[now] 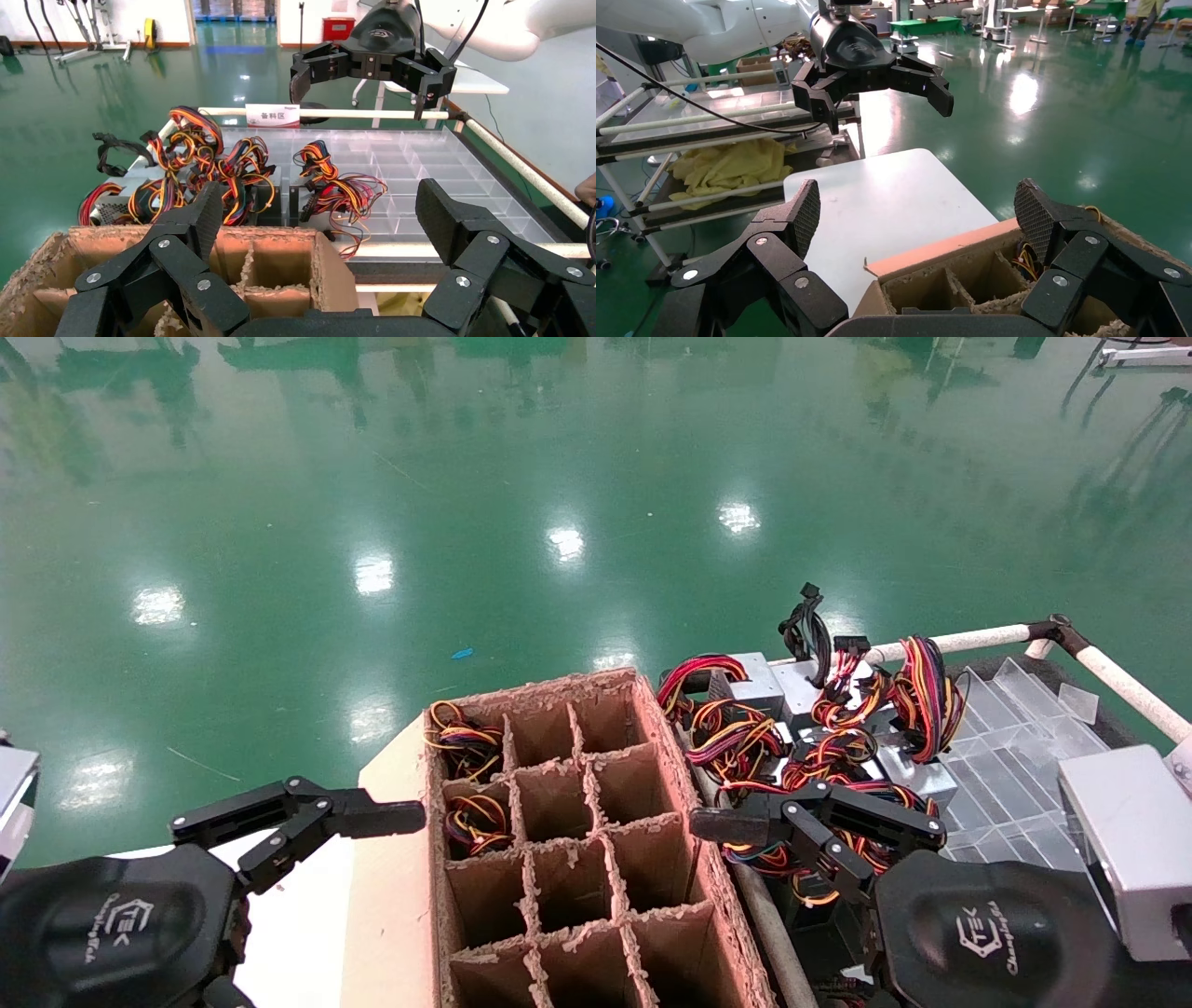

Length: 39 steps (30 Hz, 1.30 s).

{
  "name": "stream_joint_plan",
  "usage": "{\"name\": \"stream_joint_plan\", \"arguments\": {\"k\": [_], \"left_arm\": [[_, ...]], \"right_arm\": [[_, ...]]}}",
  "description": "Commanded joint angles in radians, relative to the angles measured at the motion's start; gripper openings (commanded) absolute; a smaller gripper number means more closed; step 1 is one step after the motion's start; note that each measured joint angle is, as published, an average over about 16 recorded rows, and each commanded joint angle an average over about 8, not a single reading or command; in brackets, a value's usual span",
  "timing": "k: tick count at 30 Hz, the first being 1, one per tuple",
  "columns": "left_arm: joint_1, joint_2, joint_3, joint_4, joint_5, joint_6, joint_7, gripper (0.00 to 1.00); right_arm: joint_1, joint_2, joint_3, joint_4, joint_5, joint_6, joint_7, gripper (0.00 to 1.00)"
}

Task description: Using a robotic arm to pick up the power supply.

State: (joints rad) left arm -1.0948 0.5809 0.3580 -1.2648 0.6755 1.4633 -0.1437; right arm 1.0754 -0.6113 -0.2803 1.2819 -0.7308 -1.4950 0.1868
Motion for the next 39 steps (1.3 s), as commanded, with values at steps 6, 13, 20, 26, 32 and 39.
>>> {"name": "stream_joint_plan", "arguments": {"k": [6,13,20,26,32,39], "left_arm": [[0.000,0.000,0.000,0.000,0.000,0.000,0.000,1.00],[0.000,0.000,0.000,0.000,0.000,0.000,0.000,1.00],[0.000,0.000,0.000,0.000,0.000,0.000,0.000,1.00],[0.000,0.000,0.000,0.000,0.000,0.000,0.000,0.32],[0.000,0.000,0.000,0.000,0.000,0.000,0.000,0.00],[0.000,0.000,0.000,0.000,0.000,0.000,0.000,0.00]], "right_arm": [[0.000,0.000,0.000,0.000,0.000,0.000,0.000,1.00],[0.000,0.000,0.000,0.000,0.000,0.000,0.000,1.00],[0.000,0.000,0.000,0.000,0.000,0.000,0.000,1.00],[0.000,0.000,0.000,0.000,0.000,0.000,0.000,1.00],[0.000,0.000,0.000,0.000,0.000,0.000,0.000,1.00],[0.000,0.000,0.000,0.000,0.000,0.000,0.000,1.00]]}}
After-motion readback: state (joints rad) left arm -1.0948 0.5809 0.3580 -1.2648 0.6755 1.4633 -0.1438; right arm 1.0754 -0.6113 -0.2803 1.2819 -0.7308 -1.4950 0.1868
